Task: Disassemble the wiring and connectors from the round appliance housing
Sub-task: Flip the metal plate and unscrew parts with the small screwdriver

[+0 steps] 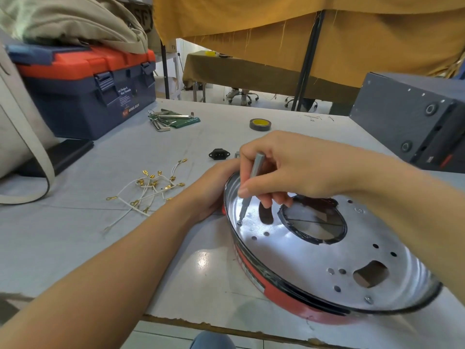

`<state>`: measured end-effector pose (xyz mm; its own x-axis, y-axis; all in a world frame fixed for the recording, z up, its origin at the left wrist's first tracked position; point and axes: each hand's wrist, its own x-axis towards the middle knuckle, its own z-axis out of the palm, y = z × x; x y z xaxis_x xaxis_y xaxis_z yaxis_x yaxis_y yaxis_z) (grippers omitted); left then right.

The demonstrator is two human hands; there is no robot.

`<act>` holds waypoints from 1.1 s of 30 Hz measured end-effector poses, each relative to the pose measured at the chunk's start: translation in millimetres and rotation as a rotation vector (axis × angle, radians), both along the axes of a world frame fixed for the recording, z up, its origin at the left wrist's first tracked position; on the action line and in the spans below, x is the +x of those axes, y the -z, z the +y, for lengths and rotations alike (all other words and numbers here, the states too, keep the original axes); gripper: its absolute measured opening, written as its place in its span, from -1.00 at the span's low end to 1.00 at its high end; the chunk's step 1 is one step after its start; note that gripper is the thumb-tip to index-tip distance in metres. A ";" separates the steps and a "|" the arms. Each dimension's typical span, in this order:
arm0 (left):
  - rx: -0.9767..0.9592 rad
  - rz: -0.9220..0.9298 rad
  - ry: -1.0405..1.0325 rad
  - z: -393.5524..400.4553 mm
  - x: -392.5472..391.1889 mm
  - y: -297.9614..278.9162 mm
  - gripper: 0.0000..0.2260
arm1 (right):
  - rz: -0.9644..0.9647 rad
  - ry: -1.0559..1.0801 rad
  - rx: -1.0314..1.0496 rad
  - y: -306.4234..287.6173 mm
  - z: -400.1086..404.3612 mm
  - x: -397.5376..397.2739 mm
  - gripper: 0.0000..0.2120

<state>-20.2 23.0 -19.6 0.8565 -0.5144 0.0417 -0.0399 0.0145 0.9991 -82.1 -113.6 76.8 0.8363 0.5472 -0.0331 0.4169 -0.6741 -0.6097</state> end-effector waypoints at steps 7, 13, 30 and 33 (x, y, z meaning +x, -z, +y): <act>-0.008 -0.032 0.021 3.1 2.0 4.4 -0.63 | -0.078 -0.011 -0.294 -12.0 19.2 1.0 -0.82; 0.095 -0.166 0.040 1.0 0.5 5.3 -0.64 | -0.099 0.131 -0.114 11.1 27.3 2.7 -0.61; 0.004 -0.132 0.075 1.1 -7.4 1.6 -0.56 | -0.076 0.219 0.071 23.2 22.5 -12.2 -0.59; 0.063 -0.162 0.054 1.5 -5.8 3.7 -0.57 | -0.021 0.166 0.045 18.8 21.7 -8.2 -0.55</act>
